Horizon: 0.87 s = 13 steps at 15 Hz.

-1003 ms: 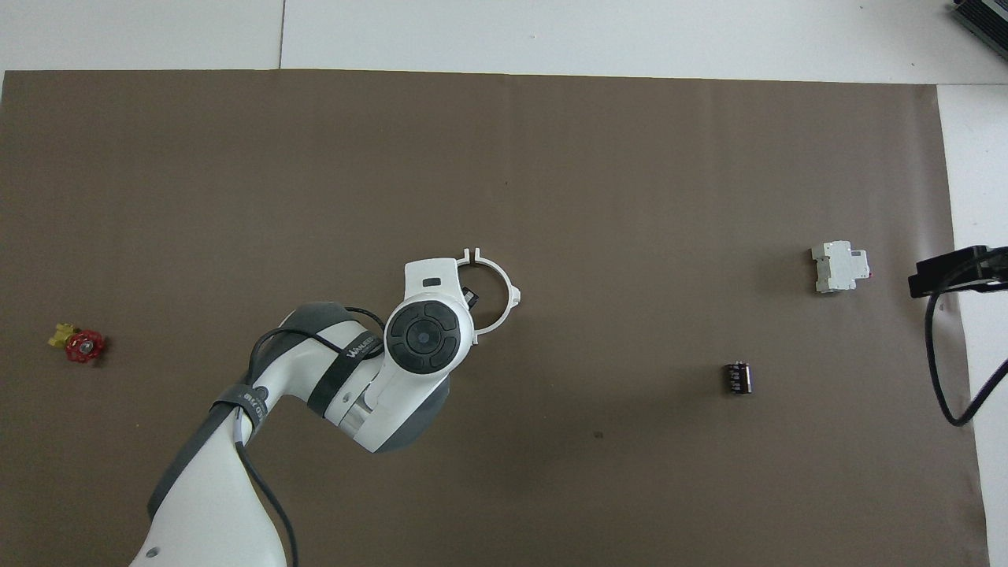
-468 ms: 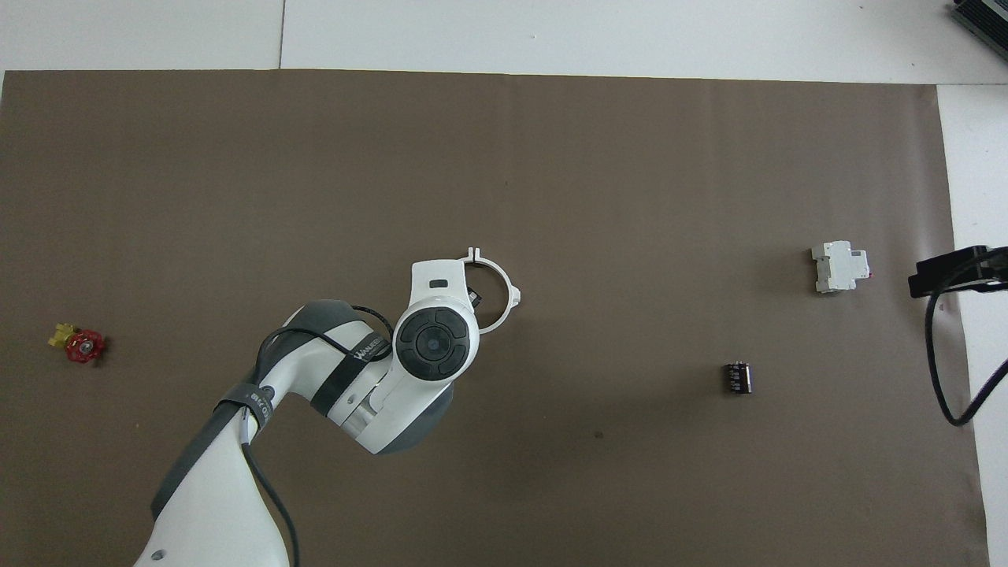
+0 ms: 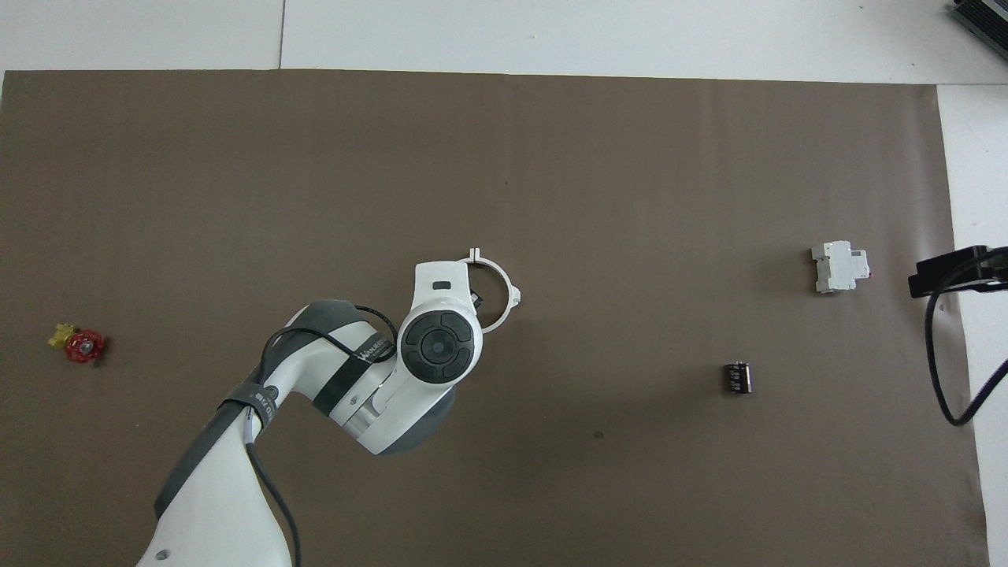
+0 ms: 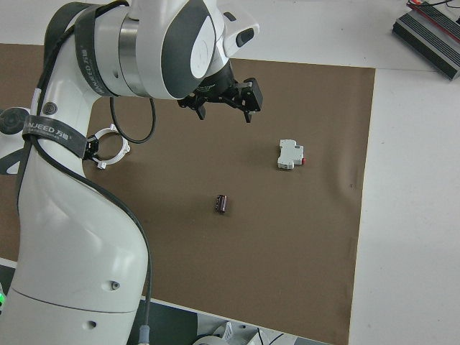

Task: Assemble drain pipe with both arms
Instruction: 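Press the held half-ring onto the placed half-ring with the left gripper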

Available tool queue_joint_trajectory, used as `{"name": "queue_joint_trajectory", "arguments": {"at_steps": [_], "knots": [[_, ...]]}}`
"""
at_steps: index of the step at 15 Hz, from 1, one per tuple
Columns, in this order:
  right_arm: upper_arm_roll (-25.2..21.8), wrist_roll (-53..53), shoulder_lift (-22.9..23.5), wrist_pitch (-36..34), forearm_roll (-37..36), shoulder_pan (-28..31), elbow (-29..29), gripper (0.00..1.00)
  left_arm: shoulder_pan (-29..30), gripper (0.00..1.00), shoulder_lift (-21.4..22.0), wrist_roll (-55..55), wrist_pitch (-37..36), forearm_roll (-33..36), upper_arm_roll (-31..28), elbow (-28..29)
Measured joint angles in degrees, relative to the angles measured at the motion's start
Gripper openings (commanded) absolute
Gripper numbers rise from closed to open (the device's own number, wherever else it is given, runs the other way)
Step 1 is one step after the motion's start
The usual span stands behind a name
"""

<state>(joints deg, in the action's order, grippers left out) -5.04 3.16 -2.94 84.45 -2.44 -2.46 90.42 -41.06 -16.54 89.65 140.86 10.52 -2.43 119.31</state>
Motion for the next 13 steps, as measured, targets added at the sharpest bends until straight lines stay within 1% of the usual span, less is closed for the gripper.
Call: {"name": "queue_joint_trajectory", "arguments": {"at_steps": [5,6,8,9,13], "knots": [[0.00,0.00,0.00,0.00,0.00,0.00,0.00,1.00,-0.01,0.00,0.00,0.00,-0.02,0.04,0.02,0.00],[0.00,0.00,0.00,0.00,0.00,0.00,0.00,1.00,-0.01,0.10,0.00,0.00,-0.02,0.04,0.02,-0.01],[0.00,0.00,0.00,0.00,0.00,0.00,0.00,1.00,-0.02,0.96,-0.01,0.00,-0.02,0.05,0.04,0.00],[0.00,0.00,0.00,0.00,0.00,0.00,0.00,1.00,-0.02,1.00,-0.01,0.00,-0.03,0.06,0.05,0.00],[0.00,0.00,0.00,0.00,0.00,0.00,0.00,1.00,-0.04,1.00,-0.01,0.00,-0.03,0.07,0.07,0.00]]}}
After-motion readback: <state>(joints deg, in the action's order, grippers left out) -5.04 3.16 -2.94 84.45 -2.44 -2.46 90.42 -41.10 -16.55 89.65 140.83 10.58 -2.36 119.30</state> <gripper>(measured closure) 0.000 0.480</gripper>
